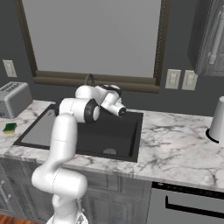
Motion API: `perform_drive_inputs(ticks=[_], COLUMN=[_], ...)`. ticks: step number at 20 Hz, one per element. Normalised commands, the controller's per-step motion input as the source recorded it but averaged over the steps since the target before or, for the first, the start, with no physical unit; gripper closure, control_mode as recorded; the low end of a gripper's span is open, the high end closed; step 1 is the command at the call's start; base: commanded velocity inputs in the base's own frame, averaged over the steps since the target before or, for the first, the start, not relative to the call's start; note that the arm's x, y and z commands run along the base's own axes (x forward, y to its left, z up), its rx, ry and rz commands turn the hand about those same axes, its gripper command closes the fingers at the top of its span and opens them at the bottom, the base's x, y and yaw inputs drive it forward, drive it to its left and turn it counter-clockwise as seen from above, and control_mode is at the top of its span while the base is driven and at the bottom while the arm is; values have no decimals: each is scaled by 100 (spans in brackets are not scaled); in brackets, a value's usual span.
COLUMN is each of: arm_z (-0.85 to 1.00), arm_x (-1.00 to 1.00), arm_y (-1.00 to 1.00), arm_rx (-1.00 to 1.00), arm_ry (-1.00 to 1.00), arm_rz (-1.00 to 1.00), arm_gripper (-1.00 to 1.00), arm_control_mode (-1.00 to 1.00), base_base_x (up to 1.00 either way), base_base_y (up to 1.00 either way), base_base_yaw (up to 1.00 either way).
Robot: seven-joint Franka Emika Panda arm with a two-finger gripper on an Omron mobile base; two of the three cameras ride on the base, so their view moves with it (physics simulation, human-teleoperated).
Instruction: Soak the sponge with water for a few seconds and then drop it inside the sink.
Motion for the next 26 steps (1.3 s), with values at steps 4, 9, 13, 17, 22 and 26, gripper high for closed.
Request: perform_drive_inputs(ticks=[4,9,13,17,22,26], arm_z=[0,0,0,-7,-17,-20], arm_x=[21,18,12,1,0,0], arm_y=[0,0,-1,-1,-5,-14], arm_rx=[0,0,0,0,0,0], arm_ry=[0,0,0,0,0,0], arm_rz=[0,0,0,-1,-3,-5], arm_gripper=[-100,-100,-100,-100,-100,-100], arm_control_mode=[-100,-100,-100,-100,-100,-100], base_base_x=[0,0,0,0,0,0], base_base_y=[0,0,0,0,0,0], base_base_yaw=[0,0,0,0,0,0])
